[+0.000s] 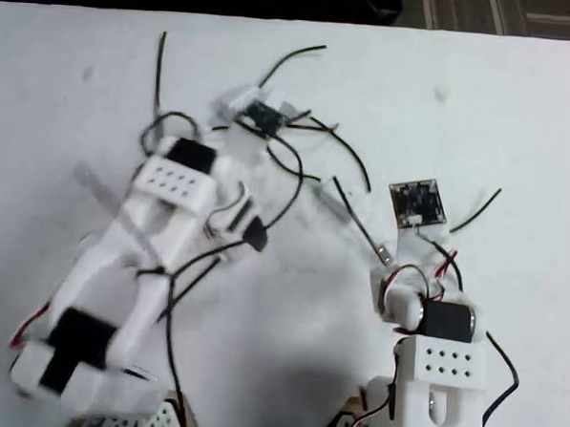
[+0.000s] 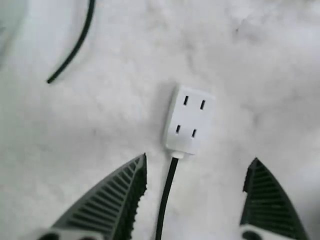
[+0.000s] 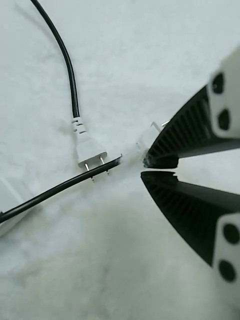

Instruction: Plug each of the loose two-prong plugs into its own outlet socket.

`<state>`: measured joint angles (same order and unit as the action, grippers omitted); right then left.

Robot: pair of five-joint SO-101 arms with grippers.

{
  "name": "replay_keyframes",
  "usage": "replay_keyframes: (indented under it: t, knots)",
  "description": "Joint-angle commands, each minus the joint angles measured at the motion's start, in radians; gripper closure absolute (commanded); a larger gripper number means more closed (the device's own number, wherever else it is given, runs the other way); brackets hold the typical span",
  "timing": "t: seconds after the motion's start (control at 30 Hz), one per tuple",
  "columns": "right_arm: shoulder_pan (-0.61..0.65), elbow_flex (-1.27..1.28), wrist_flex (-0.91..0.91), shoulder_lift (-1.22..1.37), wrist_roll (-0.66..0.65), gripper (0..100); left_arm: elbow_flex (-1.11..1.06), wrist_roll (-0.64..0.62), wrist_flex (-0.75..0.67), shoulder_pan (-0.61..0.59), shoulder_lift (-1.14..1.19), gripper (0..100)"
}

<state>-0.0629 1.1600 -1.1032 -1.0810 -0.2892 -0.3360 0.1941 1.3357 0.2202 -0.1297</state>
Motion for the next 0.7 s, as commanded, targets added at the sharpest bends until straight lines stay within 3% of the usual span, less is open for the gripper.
replay_keyframes:
  t: [0.0, 0.13, 0.3, 0.43, 0.67]
  knots:
    - [-0.047, -0.081, 0.012, 0.008, 0.0, 97.7, -0.064, 0.052, -0.003, -0.068, -0.182, 75]
    - [-0.058, -0.13, 0.012, 0.01, -0.014, 97.6, -0.236, 0.097, -0.058, -0.145, -0.348, 77]
    - [-0.035, -0.141, -0.044, 0.033, -0.181, 88.5, -0.476, 0.166, -0.141, -0.263, -0.536, 77]
    - [-0.019, -0.187, -0.097, 0.139, -0.258, 88.9, -0.617, 0.229, -0.178, -0.366, -0.644, 77]
    - [-0.018, -0.285, -0.096, 0.415, -0.279, 88.6, -0.821, 0.302, -0.267, -0.464, -0.751, 77]
